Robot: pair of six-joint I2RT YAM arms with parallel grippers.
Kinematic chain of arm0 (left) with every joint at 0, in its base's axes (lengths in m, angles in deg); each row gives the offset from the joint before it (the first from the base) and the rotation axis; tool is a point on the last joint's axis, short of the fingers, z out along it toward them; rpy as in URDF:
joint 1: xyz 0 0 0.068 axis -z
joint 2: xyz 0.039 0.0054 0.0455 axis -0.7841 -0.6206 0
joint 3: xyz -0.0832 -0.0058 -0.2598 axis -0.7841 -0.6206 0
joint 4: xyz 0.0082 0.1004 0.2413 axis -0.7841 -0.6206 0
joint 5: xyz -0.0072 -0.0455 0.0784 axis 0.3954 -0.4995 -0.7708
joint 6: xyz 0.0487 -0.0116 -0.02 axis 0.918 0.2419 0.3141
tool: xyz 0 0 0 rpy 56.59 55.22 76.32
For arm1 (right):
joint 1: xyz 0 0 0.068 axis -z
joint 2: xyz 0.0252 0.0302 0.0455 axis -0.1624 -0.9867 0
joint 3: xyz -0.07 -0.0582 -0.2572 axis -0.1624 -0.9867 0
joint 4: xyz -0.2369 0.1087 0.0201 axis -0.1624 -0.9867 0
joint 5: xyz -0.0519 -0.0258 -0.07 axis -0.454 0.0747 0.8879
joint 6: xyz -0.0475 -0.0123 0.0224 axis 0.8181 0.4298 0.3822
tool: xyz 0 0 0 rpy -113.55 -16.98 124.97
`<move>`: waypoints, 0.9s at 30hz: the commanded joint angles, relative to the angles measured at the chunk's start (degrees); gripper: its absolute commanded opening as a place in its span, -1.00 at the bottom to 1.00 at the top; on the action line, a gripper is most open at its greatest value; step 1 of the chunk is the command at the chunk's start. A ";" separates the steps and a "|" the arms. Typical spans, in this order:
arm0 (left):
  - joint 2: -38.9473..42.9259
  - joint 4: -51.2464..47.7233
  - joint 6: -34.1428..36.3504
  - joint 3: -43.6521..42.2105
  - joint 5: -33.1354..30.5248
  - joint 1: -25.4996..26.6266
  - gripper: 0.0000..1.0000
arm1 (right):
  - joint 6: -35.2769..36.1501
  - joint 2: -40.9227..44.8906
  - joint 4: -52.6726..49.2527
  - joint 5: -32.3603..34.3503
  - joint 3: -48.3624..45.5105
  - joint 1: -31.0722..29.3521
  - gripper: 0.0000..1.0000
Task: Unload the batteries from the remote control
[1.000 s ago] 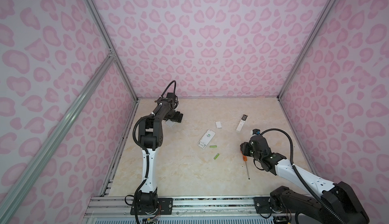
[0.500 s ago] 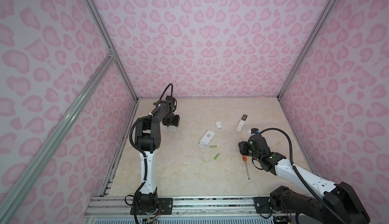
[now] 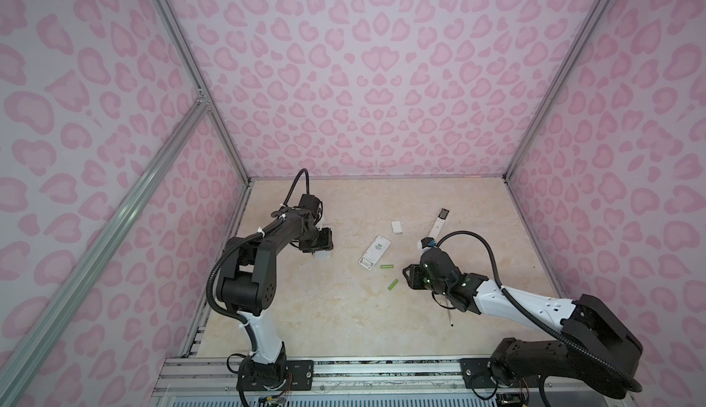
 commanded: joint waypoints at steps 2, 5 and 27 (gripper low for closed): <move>6.63 7.19 -5.35 -6.45 5.58 1.17 -0.07 | -4.56 -5.15 6.24 -0.97 1.99 -3.91 -0.14; 11.02 9.03 -7.46 -9.88 7.52 2.17 -0.09 | -5.75 -7.89 8.43 -0.26 4.09 -6.64 -0.14; 23.20 19.33 -24.02 -18.09 20.59 3.61 -0.14 | -8.34 -16.28 22.45 1.53 13.13 -13.62 -0.10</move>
